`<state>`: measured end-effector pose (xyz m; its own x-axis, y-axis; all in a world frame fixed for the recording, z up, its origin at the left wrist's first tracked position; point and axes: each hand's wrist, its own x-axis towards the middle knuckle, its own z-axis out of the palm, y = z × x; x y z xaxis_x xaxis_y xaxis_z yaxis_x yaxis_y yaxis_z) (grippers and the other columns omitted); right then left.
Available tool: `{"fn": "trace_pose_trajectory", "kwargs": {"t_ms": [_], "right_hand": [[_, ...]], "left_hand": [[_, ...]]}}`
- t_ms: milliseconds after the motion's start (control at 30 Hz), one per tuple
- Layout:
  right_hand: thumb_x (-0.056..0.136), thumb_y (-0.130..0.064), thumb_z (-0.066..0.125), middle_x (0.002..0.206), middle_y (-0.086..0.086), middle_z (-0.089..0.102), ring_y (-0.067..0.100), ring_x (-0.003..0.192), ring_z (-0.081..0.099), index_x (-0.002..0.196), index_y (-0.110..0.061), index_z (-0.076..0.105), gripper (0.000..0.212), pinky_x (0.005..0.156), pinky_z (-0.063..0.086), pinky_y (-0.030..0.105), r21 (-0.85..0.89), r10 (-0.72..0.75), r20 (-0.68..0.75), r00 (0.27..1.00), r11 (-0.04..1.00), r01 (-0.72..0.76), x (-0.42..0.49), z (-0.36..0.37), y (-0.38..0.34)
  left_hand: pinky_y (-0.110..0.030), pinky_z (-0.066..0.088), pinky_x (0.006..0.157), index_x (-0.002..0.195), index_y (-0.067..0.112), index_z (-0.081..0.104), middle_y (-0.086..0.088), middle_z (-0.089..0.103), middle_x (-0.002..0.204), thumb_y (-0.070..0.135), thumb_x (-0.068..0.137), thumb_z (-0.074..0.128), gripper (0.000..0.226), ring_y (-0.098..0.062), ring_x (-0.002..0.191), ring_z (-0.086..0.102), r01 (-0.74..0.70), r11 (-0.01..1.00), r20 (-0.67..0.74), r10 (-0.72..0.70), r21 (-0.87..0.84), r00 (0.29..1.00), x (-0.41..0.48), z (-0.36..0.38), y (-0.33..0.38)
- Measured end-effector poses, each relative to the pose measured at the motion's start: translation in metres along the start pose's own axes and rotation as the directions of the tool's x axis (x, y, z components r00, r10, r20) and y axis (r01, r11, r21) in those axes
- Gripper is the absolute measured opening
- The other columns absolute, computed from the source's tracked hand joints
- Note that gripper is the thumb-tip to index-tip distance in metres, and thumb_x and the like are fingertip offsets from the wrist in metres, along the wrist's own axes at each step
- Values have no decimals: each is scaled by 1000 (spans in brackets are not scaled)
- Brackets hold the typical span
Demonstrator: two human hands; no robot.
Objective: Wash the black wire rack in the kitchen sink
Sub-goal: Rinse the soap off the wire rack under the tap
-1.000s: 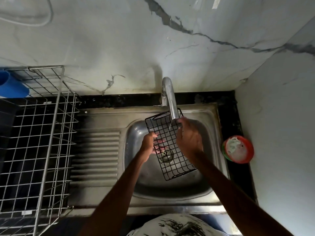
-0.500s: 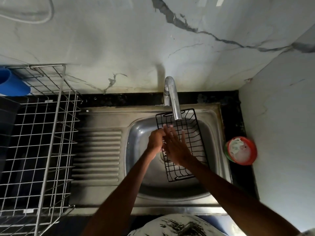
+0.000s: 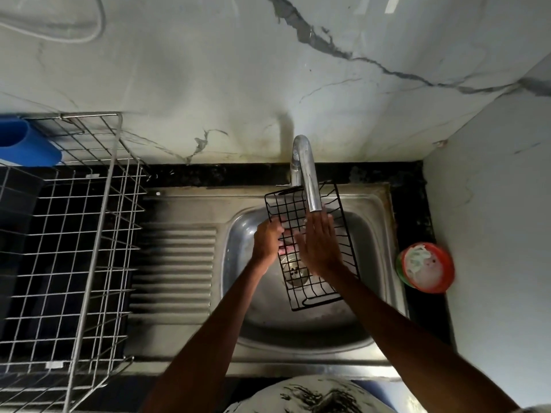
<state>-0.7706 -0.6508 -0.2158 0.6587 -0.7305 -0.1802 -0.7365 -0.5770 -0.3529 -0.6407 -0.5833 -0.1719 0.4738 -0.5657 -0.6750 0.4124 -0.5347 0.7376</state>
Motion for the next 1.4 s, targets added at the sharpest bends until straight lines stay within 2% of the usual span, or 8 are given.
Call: {"fn": "trace_pose_trajectory", "kwargs": {"t_ms": [167,300,467,600,767,933,1267,1400], "right_hand": [[106,-45,26,167,7,-15,22,155,-12,160,-13,-7,70,125,6,54,-102,-311,44,949,944,314,-16,5,6],[105,-50,21,168,11,-9,29,155,-7,160,-12,-4,72,124,-1,54,-102,-38,-13,999,994,37,-13,9,-6],[107,-44,27,167,8,-16,24,155,-11,160,-11,-6,71,124,13,51,-150,-423,92,901,889,433,-21,8,8],[107,-34,39,166,7,20,18,154,18,159,-13,22,59,125,19,40,348,-279,-122,953,887,304,-12,-2,2],[95,-51,48,109,22,71,27,95,71,120,4,62,62,78,58,39,988,371,136,919,21,-155,19,-34,-22],[108,-50,17,113,23,72,34,105,71,121,4,65,74,89,57,38,897,138,430,892,-176,-405,26,-41,-21],[104,-61,12,95,17,77,31,90,76,102,0,73,86,79,60,37,801,143,562,814,150,-579,-4,-27,-8],[110,-40,20,103,22,74,30,89,75,113,4,68,66,72,59,33,906,209,402,892,54,-421,29,-52,-18]], "left_hand": [[-31,53,56,129,6,61,-24,67,111,38,80,52,59,-43,96,65,-36,998,-45,34,-43,998,9,-4,-1],[-32,58,59,127,7,62,-31,67,114,38,93,52,48,-41,95,68,-128,991,-14,128,-29,992,4,1,2],[-29,57,61,123,7,65,-16,70,94,37,88,53,47,-28,84,67,-149,989,-31,149,-5,988,9,-1,5],[-27,60,60,132,5,59,-23,70,108,22,103,45,36,-34,92,69,-119,991,-26,118,-61,993,18,-8,6],[-48,62,80,135,3,56,-30,68,117,28,102,48,42,-43,108,69,-137,986,15,139,-100,990,13,-8,8],[-36,62,66,124,-4,61,-28,72,106,37,86,45,58,-29,84,72,-236,970,23,237,-57,971,8,-2,5],[-12,46,59,117,3,63,2,63,78,17,91,44,35,7,63,60,-384,918,-6,387,102,922,10,-8,-2],[-32,60,66,126,3,62,-17,74,98,25,89,46,46,-23,86,74,-313,950,53,312,11,949,12,-6,-1]]}}
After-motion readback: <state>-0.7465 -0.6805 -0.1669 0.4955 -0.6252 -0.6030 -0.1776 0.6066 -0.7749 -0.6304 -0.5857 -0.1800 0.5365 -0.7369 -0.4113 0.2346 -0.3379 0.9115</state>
